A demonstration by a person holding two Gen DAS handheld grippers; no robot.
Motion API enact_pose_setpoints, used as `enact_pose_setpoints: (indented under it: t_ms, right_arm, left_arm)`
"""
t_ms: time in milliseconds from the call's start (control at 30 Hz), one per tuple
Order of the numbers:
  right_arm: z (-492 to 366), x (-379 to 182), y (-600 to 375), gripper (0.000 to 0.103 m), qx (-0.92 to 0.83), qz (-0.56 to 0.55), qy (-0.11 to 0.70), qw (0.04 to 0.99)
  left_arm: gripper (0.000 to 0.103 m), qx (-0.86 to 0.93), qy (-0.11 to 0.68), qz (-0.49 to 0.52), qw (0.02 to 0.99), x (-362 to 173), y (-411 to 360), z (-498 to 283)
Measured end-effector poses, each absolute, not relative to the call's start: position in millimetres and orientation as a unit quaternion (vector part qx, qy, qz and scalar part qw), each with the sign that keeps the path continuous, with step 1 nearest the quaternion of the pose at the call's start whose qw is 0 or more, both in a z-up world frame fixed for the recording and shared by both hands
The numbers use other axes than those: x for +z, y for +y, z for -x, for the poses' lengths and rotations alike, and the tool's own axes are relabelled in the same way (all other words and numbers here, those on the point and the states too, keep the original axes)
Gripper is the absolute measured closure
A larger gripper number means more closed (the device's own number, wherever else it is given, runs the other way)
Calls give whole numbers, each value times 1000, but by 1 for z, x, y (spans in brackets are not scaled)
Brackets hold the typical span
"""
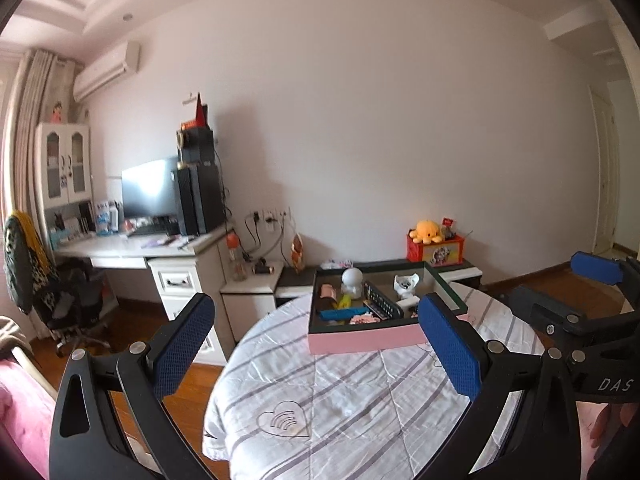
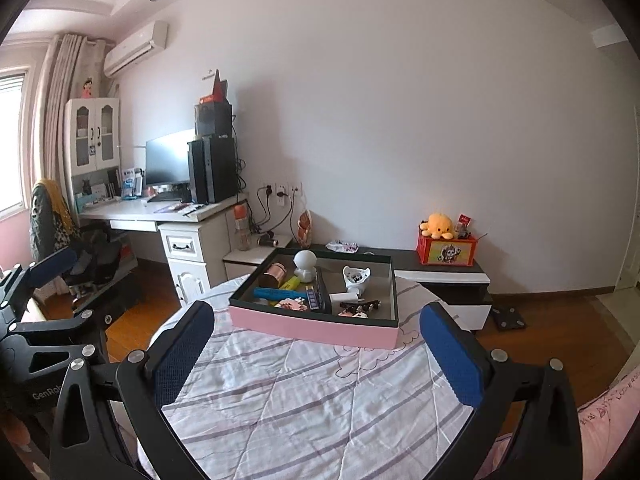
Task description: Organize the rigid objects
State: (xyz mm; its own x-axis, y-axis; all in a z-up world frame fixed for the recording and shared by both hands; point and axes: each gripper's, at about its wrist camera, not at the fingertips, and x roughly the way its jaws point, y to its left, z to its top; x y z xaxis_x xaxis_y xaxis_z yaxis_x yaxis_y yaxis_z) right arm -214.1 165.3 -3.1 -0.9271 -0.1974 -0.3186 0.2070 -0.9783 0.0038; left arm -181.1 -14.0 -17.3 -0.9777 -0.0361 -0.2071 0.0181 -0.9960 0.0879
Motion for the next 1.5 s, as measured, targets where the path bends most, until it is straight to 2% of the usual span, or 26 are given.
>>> enact_pose_setpoints:
  t_ms: [1000,1500]
  right_arm:
    - [85,29,157,0,-991,-84,23,100]
    - [58,26,151,0,-993,-61,24,99]
  left_arm:
    - [0,-999,-38,-26,17,16,-20,42]
    - [0,-998,-49,-6,26,15,-20,16]
